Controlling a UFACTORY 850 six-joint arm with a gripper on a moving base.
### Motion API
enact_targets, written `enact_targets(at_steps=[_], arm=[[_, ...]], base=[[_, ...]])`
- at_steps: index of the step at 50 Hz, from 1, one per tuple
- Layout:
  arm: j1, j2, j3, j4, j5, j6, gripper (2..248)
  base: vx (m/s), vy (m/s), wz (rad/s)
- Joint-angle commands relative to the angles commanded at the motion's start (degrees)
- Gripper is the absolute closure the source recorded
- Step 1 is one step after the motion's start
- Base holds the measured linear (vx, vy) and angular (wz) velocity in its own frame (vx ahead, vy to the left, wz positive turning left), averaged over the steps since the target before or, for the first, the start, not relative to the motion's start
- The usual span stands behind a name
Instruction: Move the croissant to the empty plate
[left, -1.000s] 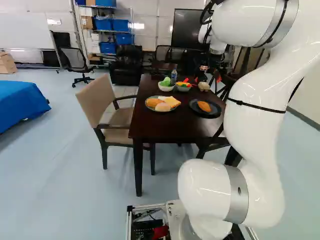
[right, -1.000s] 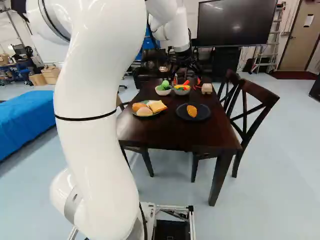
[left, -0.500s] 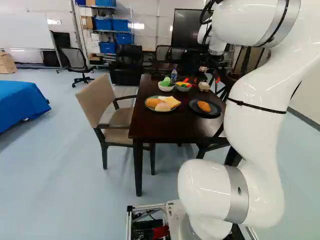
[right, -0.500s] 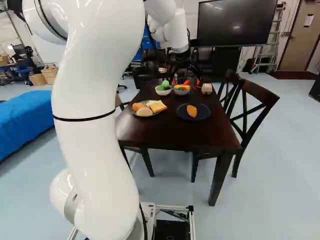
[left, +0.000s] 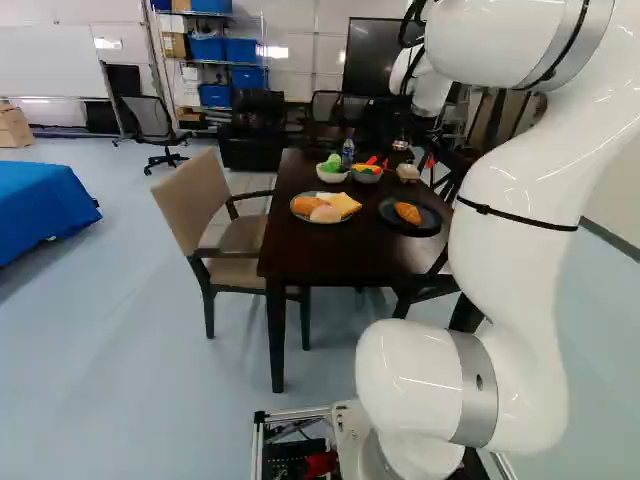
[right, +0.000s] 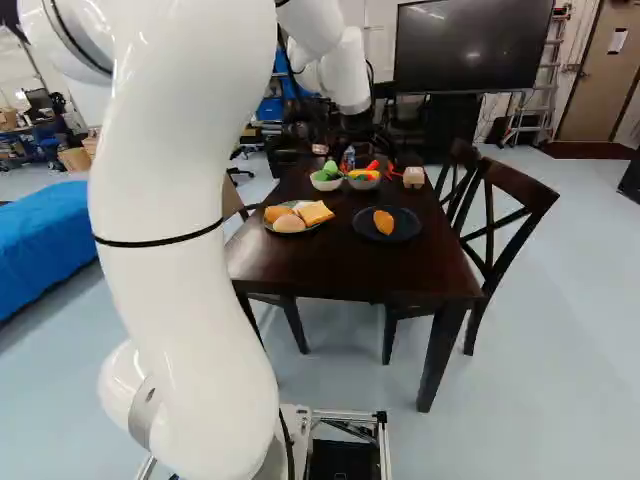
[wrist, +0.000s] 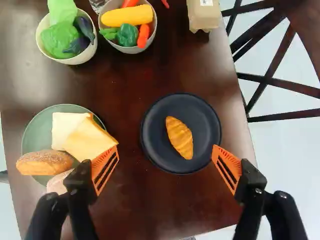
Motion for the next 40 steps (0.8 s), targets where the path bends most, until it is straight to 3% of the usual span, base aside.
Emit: enact_targets(at_steps=[40], arm=[[4.0,7.1,16.3,0.8,18.8,0.5,3]], base=[[0.0,0.0,0.0]])
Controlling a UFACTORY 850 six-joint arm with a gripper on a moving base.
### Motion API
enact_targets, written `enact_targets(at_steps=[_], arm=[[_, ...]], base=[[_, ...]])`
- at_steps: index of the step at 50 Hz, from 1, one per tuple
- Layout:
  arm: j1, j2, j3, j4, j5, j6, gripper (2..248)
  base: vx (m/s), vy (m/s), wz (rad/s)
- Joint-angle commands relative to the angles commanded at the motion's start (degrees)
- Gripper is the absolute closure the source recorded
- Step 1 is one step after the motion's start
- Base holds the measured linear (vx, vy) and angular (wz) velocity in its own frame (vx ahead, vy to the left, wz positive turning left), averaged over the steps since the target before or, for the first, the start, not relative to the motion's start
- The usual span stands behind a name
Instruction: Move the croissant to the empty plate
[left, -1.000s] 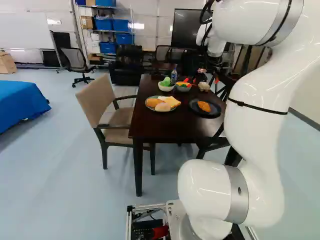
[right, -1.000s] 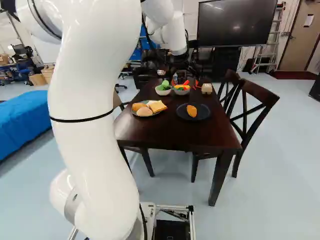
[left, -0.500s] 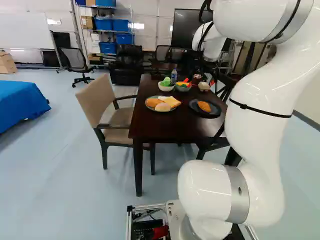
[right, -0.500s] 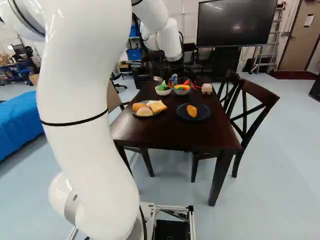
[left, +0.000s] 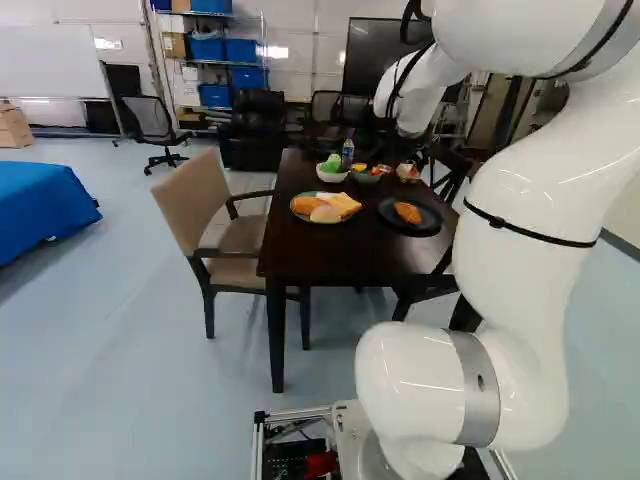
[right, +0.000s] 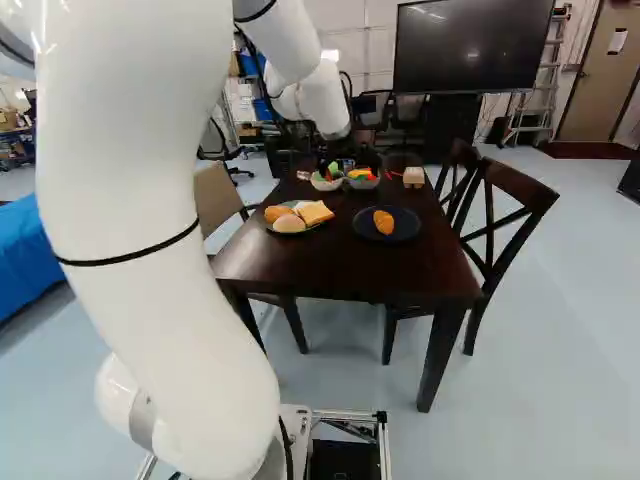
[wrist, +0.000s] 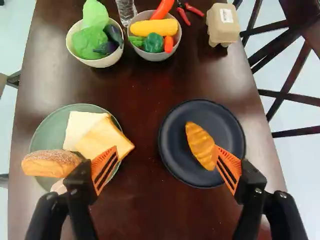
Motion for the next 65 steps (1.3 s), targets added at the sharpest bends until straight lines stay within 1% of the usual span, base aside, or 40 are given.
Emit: enact_targets(at_steps=[19,65], arm=[[2.7,4.7,10.8,0.5,12.5,0.3,3],[2.7,4.7,10.8,0.5,12.5,0.3,3]], base=[[0.0,0.0,0.0],[0.0,0.0,0.0]])
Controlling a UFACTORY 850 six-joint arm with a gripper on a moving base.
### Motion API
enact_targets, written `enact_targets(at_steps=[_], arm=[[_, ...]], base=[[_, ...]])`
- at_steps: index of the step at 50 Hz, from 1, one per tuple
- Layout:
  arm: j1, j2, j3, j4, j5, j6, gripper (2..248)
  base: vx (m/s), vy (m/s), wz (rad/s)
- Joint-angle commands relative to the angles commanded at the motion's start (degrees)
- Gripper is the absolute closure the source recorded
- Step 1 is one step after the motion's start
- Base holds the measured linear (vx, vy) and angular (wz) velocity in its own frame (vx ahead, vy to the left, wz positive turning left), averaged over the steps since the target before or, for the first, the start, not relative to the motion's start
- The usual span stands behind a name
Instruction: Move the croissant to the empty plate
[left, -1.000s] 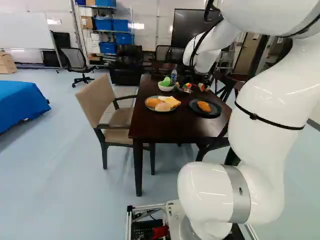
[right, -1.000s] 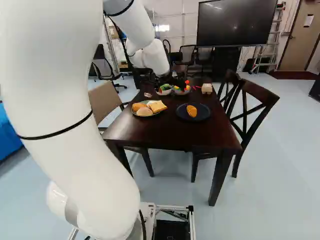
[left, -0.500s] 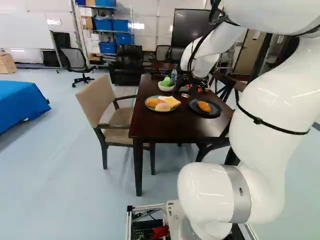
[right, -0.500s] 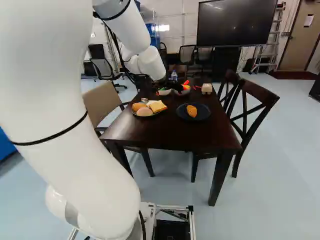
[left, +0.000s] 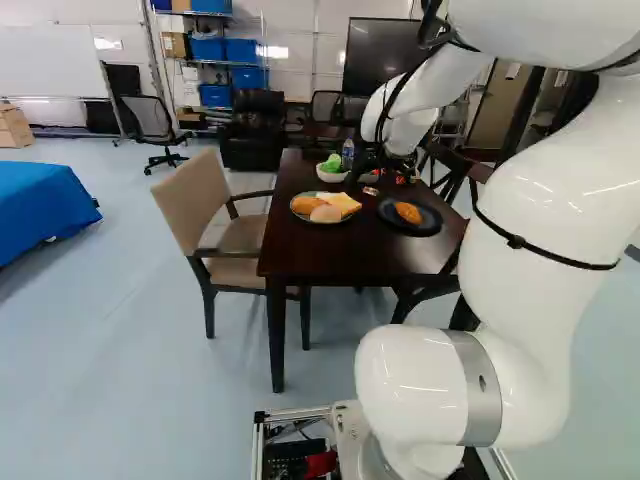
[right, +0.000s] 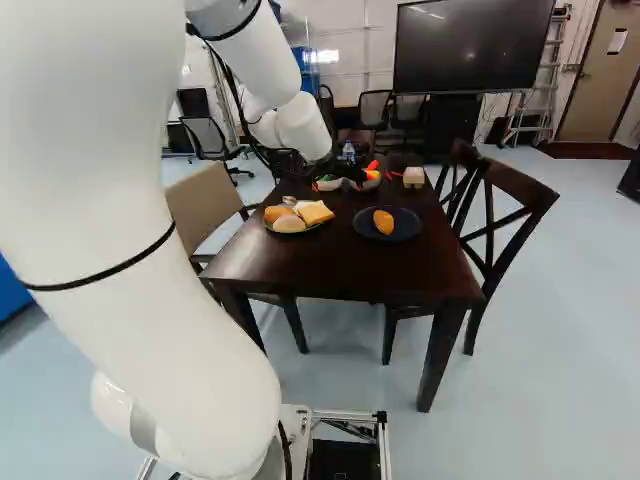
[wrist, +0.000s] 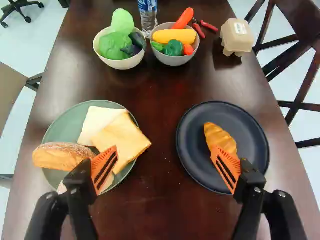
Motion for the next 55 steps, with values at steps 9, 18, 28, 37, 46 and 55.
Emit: enact_targets(at_steps=[9,18,28,37,46,55], arm=[[0.0,0.0,0.0,0.0,0.0,0.0,3],[0.1,0.1,0.3,0.0,0.4,0.0,3],[0.3,0.5,1.2,0.1,1.4,0.0,3],[0.6,1.1,2.5,0.1,2.8,0.1,3],[1.0,1.8,4.2,0.2,4.8,0.1,3],[1.6,2.8,6.4,0.3,7.3,0.2,3]], base=[[0.0,0.0,0.0],[0.0,0.0,0.0],[0.0,0.0,0.0],[0.0,0.0,0.0],[0.0,0.0,0.0],[0.0,0.0,0.0]])
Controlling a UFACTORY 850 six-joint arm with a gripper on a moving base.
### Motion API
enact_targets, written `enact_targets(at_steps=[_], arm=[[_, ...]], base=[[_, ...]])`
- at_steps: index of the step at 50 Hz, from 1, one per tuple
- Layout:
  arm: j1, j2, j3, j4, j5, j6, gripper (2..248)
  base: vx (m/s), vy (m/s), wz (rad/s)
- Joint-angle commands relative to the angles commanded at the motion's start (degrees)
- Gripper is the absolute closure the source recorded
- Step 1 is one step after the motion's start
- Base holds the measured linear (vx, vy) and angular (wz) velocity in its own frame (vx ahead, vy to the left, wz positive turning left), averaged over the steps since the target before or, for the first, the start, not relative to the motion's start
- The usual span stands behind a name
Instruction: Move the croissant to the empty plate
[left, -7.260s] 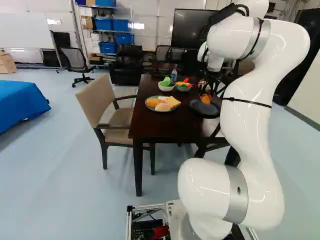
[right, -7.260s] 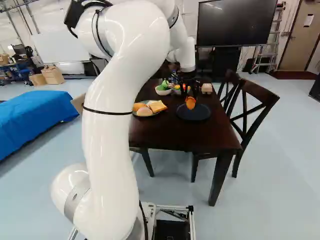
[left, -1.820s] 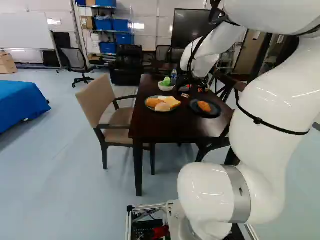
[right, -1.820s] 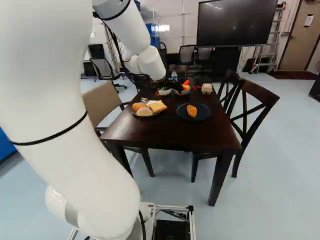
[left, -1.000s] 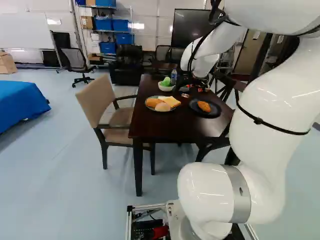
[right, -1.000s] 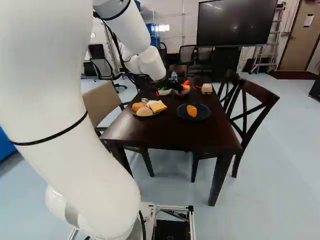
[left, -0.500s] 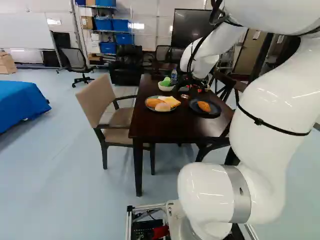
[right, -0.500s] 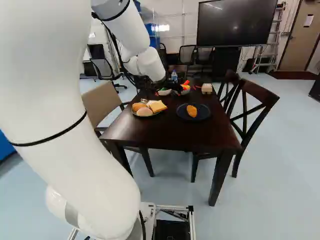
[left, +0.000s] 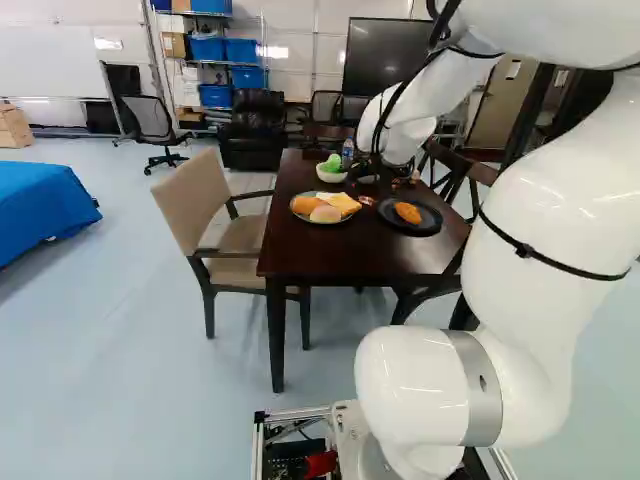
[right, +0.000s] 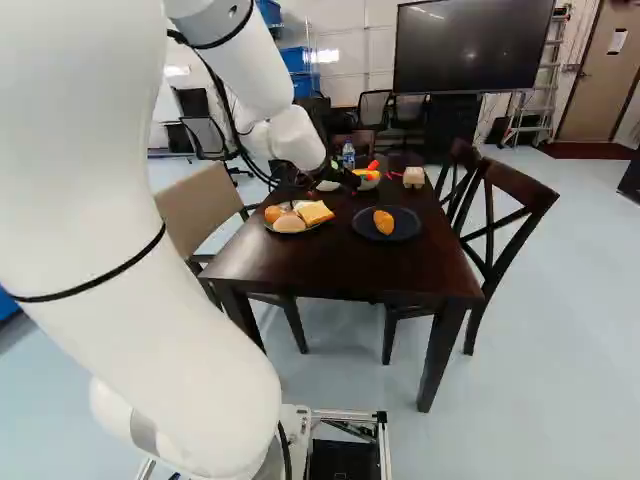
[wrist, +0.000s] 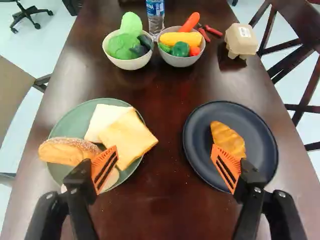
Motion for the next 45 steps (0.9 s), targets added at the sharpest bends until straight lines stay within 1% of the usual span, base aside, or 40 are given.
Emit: enact_targets(at_steps=[12,23,45], arm=[[0.9,1.6,3.6,0.2,4.1,0.1,3],[1.9,3.3,7.7,0.4,8.8,0.2,3],[4.4,7.7,17.7,0.9,20.4,0.5,3]], base=[[0.0,0.0,0.0],[0.0,0.0,0.0],[0.0,0.0,0.0]])
